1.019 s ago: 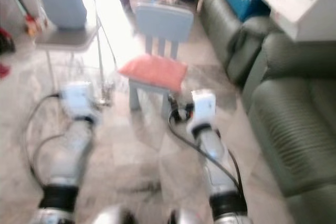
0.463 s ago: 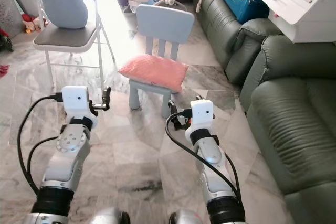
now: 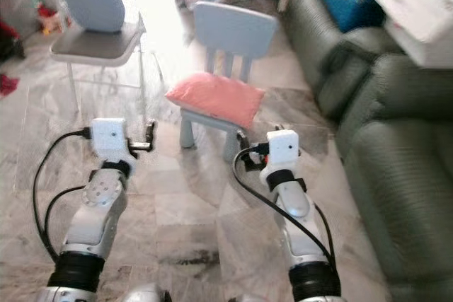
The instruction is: Move the pillow to the sofa
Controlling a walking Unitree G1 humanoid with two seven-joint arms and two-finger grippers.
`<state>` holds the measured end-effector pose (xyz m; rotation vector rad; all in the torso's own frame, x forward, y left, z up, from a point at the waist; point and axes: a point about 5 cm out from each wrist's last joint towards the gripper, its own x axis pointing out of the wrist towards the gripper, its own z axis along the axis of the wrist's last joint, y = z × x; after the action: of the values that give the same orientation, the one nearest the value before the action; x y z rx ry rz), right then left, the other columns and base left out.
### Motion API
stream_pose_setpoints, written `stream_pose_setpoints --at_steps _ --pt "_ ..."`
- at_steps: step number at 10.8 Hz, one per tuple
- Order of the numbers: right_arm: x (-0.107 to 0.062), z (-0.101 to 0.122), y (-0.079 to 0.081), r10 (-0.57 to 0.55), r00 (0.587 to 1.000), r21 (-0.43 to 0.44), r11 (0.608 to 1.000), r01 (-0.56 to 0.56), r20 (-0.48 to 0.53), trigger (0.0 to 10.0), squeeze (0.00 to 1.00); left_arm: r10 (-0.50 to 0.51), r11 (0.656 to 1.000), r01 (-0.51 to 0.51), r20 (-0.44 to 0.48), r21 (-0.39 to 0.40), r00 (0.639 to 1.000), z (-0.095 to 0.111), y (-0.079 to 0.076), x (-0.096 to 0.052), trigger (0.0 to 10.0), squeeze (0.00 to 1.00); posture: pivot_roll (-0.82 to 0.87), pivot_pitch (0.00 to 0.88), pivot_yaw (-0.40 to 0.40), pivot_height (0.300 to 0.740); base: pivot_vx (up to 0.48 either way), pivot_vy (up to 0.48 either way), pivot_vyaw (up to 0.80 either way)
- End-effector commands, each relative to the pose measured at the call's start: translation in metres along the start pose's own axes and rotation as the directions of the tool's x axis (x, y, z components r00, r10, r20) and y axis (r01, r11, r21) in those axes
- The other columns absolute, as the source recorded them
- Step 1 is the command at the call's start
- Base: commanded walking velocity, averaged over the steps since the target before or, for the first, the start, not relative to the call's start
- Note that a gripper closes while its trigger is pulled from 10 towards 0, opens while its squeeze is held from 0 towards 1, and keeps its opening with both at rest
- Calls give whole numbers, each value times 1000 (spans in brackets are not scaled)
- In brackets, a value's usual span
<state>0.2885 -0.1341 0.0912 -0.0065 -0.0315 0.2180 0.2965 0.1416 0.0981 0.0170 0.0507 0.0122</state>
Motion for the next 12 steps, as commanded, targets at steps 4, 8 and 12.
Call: stream_pose_setpoints --at_steps 4,8,12 --pt "-3 -1 -4 -1 1000 -22 1000 1 -5 10000 0 3 1000 -3 -14 -3 1000 -3 -1 2 10000 0 -37 66 -31 740 407 136 0" --pt "-3 -3 -5 -9 1000 -19 1000 9 -13 10000 0 -8 1000 8 -18 2 1000 -3 -4 3 10000 0 -38 66 -29 740 304 369 0" --pt "-1 -2 -6 -18 1000 -17 1000 18 -9 10000 0 -37 999 37 8 22 999 0 -7 2 10000 0 -37 66 -30 740 374 190 0"
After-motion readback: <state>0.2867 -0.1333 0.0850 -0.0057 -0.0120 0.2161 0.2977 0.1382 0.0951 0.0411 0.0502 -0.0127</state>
